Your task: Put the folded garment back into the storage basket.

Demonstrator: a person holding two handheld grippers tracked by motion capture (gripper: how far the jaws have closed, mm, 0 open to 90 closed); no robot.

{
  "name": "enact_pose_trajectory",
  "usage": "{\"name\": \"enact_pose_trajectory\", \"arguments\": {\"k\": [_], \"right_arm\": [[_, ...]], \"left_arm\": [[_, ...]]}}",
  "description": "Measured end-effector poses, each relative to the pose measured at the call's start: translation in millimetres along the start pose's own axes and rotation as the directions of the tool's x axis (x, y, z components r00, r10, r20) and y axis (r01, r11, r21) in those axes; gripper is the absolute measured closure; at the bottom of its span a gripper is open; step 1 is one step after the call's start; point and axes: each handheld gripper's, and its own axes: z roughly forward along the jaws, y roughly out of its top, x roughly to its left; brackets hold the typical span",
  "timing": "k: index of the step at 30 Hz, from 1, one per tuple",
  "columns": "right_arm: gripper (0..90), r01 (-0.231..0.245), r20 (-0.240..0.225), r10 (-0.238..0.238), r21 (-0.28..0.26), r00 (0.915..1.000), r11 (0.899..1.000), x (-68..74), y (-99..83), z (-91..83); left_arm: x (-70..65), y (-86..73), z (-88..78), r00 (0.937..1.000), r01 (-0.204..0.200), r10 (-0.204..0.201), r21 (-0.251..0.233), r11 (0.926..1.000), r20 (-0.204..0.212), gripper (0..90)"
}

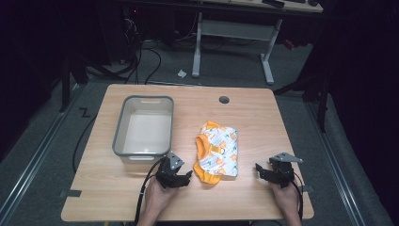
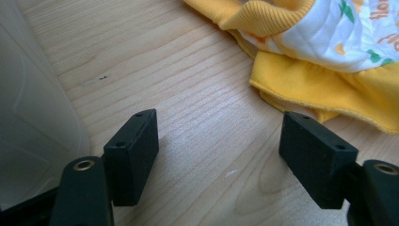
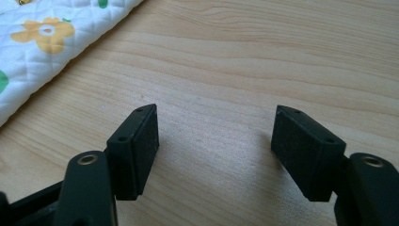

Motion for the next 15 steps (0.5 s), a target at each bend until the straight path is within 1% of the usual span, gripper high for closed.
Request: {"name": "enact_pose_trajectory", "arguments": {"k": [2,6,7,11,13,15], "right_arm": [[33.0,0.000,0.000,0.000,0.000,1.0000,1.000,0.1,0.0,0.0],[33.0,-0.001,0.001,0.001,0.000,1.0000,1.000,0.2,0.0,0.0],[33.0,-0.002,0.003,0.002,0.000,1.0000,1.000,0.3,0.0,-0.1],[33.0,-0.005,0.006,0.005,0.001,1.0000,1.000,0.8,-0.2,-0.2],[33.0,-0.004,0.007,0.004,0.000,1.0000,1.000,0.8,-0.2,-0.2],[33.0,-0.005,0.009,0.005,0.000,0.9999,1.000,1.1,-0.3,-0.3]], "left_arm": [[-0.3,0.1,0.0,1.0000,0.001,-0.001,0.001,1.0000,-0.002,29.0],[0.4,0.9,0.4,0.9998,0.018,-0.018,-0.001,0.9998,0.000,29.5],[0.6,1.4,-0.1,0.9996,0.027,-0.027,0.003,0.9996,0.006,28.9],[1.4,1.8,-0.2,0.9996,0.023,-0.023,0.003,0.9997,0.017,28.4],[2.2,2.1,-0.7,0.9987,0.035,-0.034,-0.004,0.9994,0.038,27.4],[1.7,2.9,-1.1,0.9984,0.033,-0.033,-0.010,0.9994,0.045,27.0]]}}
